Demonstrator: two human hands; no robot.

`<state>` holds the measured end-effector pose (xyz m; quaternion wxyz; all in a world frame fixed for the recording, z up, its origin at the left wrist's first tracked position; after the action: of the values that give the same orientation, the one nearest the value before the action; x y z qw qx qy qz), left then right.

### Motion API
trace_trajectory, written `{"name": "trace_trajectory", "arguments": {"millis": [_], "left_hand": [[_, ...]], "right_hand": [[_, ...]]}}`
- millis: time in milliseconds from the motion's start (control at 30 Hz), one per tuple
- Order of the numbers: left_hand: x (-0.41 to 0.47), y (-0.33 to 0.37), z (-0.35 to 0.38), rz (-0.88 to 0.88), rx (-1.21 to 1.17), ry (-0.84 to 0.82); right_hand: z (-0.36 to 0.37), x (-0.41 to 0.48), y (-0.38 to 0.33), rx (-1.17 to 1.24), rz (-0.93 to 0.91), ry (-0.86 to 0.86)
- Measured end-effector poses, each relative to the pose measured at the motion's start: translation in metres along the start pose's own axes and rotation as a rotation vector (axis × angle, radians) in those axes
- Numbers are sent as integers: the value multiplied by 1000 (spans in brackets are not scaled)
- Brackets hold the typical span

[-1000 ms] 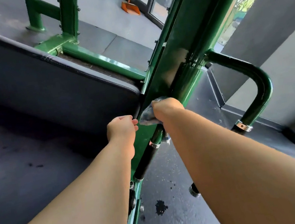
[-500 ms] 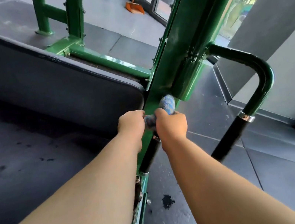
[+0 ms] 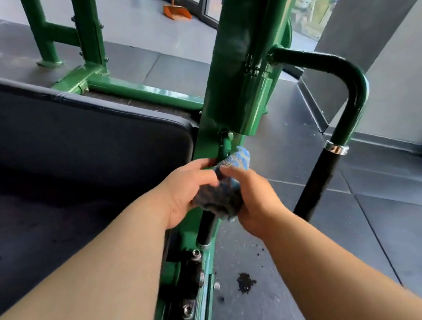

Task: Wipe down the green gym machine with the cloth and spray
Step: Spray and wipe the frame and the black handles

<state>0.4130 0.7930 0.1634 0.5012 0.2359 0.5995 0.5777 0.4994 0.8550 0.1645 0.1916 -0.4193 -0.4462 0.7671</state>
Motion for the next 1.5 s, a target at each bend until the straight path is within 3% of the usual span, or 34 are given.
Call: {"name": "trace_trajectory", "arguments": {"millis": [100,200,267,334,467,567,667,834,901,1067,1234,1368,1501], "left_hand": [[-1,16,-21,164,452,292],[-11,52,-43,339,395,670],[-7,68,-39,383,338,745],[4,75,-17,349,508,741],[22,80,22,85,977,732],[40,91,37,24,1060,591],[50,91,38,-41,1048,475],[39,69,27,-69,890,533],[28,53,21,-40,709,563],[9,11,18,90,540,473],[-12,-24,20,157,879,441],[-22,-33,10,191,973,550],[-36,-66,2,104,1422,534]], "right_hand": [[-2,4,-30,39,-66,40],[-13,7,-59,47,-203,209],[-12,10,-65,-89,-179,252],[-14,16,-63,-224,-117,240],[-22,15,-64,-253,-91,191],[-46,17,-59,-217,-125,256],[-65,16,-36,-295,-139,375],[-63,9,-3,-282,-63,323],[-65,10,4,-241,-17,345],[-70,13,24,-203,48,333],[-61,8,36,-111,87,207],[-53,-2,43,-118,64,154],[-56,-15,40,-90,45,177]]}}
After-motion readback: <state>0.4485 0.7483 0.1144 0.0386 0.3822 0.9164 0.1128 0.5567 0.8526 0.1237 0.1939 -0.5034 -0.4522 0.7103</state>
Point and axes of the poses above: each hand's wrist, its own x-axis towards the middle knuckle, its own z-axis out of the palm, y = z × x, the point moved 7 cm from there along x, towards the middle knuckle, and after that the axes turned 7 degrees about x, right-handed, at the moved point
